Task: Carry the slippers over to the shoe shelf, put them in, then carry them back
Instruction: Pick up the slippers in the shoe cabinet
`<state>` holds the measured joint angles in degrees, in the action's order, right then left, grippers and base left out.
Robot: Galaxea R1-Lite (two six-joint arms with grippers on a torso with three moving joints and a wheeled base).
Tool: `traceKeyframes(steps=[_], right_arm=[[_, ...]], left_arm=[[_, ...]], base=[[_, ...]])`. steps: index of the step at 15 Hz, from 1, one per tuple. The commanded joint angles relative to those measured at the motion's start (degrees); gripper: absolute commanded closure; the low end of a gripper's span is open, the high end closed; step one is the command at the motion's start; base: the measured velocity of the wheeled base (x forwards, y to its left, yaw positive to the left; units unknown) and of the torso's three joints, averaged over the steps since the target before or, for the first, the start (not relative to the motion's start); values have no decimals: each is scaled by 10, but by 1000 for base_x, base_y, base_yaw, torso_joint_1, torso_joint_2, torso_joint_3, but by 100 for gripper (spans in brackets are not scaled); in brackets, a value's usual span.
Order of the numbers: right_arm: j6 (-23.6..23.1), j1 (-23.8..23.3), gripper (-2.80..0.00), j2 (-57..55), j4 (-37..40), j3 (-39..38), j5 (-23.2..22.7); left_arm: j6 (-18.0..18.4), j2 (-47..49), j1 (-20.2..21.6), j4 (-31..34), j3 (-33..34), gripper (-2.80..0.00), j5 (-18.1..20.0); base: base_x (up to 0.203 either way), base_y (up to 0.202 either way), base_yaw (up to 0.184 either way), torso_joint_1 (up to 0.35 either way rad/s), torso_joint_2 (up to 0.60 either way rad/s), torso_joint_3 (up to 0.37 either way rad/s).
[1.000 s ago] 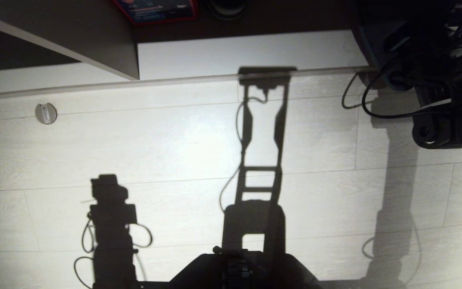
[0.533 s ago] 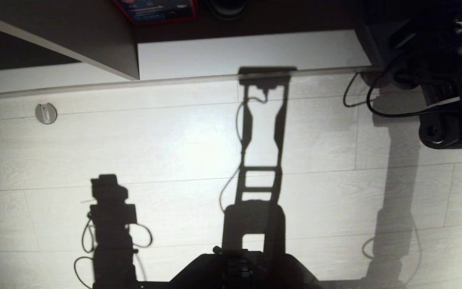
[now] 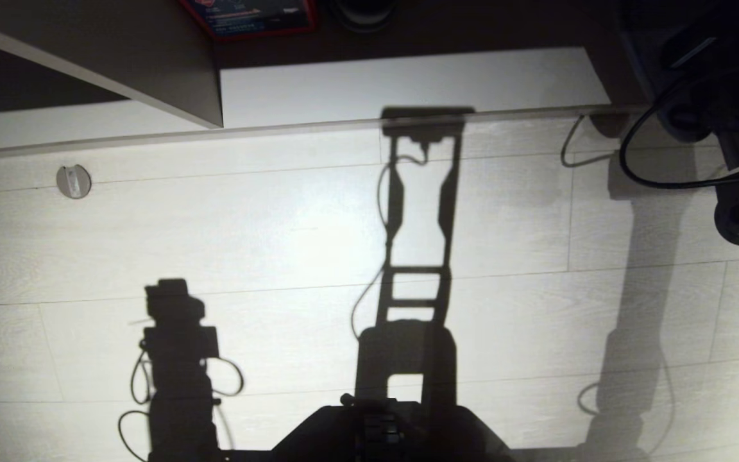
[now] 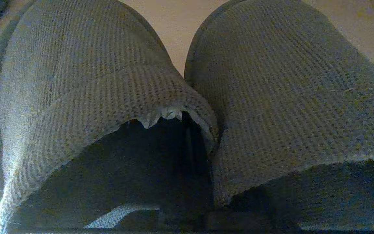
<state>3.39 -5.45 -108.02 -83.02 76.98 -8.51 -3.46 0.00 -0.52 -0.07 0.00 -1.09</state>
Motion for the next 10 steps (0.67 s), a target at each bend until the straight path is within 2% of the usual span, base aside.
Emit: traceKeyframes(steps=[1,6,10], right_arm=[[0,0,0,14,-4,-26,-2],[-6,4,0,72,0,-173,-13],[-6,9,0,111,6,-216,-13]], left_arm=[[-1,0,0,0,0,0,0],[-1,0,0,0,0,0,-1],[-1,0,0,0,0,0,0]], base=[[0,0,0,0,0,0],[0,0,0,0,0,0],[0,0,0,0,0,0]])
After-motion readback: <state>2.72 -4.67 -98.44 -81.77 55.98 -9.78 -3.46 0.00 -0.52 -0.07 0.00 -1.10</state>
